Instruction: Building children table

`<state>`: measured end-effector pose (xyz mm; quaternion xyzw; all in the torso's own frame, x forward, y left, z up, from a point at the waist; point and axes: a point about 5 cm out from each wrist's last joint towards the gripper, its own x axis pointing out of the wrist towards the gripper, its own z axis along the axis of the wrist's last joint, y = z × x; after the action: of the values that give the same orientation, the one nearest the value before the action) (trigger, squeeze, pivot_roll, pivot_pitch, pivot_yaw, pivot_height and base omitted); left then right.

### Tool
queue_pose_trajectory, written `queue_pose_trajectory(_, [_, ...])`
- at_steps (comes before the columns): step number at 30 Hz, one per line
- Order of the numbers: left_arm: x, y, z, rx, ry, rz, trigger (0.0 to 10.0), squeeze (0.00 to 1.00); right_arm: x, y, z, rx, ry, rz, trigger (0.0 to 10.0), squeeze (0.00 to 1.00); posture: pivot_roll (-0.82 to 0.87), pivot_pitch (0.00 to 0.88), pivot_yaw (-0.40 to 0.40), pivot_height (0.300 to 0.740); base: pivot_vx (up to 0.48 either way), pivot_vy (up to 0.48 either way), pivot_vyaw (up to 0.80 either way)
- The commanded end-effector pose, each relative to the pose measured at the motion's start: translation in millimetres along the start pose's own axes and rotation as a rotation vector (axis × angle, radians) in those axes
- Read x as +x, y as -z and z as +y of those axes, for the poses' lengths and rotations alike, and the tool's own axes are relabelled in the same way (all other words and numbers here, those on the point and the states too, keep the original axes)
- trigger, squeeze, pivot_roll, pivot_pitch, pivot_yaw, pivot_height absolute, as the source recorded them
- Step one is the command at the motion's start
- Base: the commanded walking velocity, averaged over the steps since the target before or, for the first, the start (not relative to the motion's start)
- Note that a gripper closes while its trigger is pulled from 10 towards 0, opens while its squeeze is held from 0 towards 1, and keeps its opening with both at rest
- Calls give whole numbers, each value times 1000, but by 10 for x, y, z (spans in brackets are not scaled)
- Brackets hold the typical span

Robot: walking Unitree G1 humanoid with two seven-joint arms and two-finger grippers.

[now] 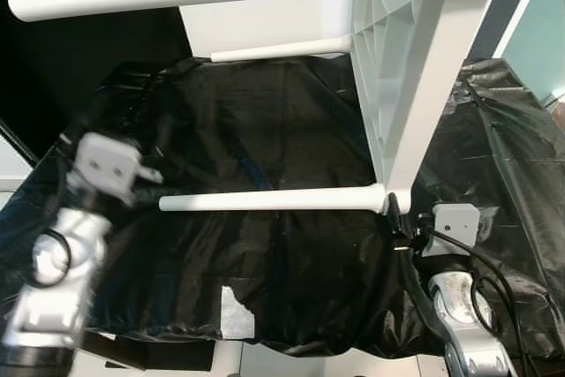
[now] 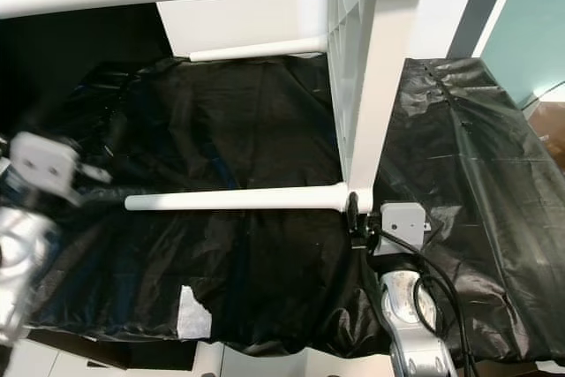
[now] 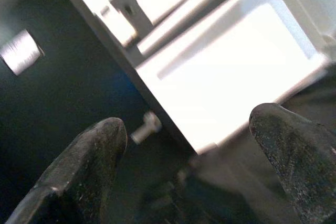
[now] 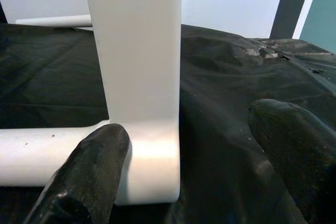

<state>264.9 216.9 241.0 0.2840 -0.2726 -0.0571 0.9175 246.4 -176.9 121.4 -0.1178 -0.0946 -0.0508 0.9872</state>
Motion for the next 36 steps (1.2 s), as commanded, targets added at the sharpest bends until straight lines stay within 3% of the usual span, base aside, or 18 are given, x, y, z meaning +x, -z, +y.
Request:
queue_pose_trajectory(1, [10, -61, 31, 46, -1, -32, 10000, 0, -1, 34, -10, -3, 0, 8, 10000, 0, 11, 49, 18, 740, 0, 0, 0])
queue_pose_trajectory(5, [71, -316, 59, 206, 44, -152, 10000, 0, 63, 9, 53, 18, -55, 5, 10000, 0, 18, 38, 0, 740, 0, 0, 0])
queue_pose_trajectory(7, [63, -312, 57, 214, 40, -149, 10000, 0, 66, 16, 86, 40, -84, 12, 10000, 0, 20, 34, -3, 740, 0, 0, 0])
queue_pose_trajectory(10, [40, -296, 66, 236, 39, -138, 10000, 0, -2, 16, 280, 163, -210, 43, 10000, 0, 22, 30, -8, 740, 0, 0, 0])
queue_pose_trajectory(13, [-6, -229, 82, 206, 12, -100, 10000, 0, -74, 67, 335, 144, -259, 62, 10000, 0, 27, 34, -11, 740, 0, 0, 0])
queue_pose_trajectory(15, [-117, 61, -32, -51, -26, 50, 10000, 0, -62, 59, 263, 100, -215, 38, 10000, 0, 26, 37, -10, 740, 0, 0, 0])
queue_pose_trajectory(16, [-193, 238, -173, -237, -43, 132, 10000, 0, -39, 41, 199, 86, -174, 25, 10000, 0, 19, 42, -5, 740, 0, 0, 0])
queue_pose_trajectory(19, [-325, 473, -598, -591, -49, 282, 10000, 0, -96, 32, 25, 1, -45, 10, 10000, 0, 0, 50, 6, 740, 0, 0, 0])
queue_pose_trajectory(21, [-331, 476, -719, -664, -33, 310, 10000, 0, -132, 13, -7, -12, -8, 0, 10000, 0, -7, 52, 15, 740, 0, 0, 0])
queue_pose_trajectory(24, [-322, 468, -781, -704, -15, 320, 10000, 0, -99, -15, -38, -22, 26, -16, 10000, 0, -9, 51, 25, 740, 0, 0, 0])
queue_pose_trajectory(36, [-284, 434, -800, -730, -9, 325, 10000, 0, -36, -70, -43, -37, 40, -43, 10000, 0, -12, 48, 25, 740, 0, 272, 0])
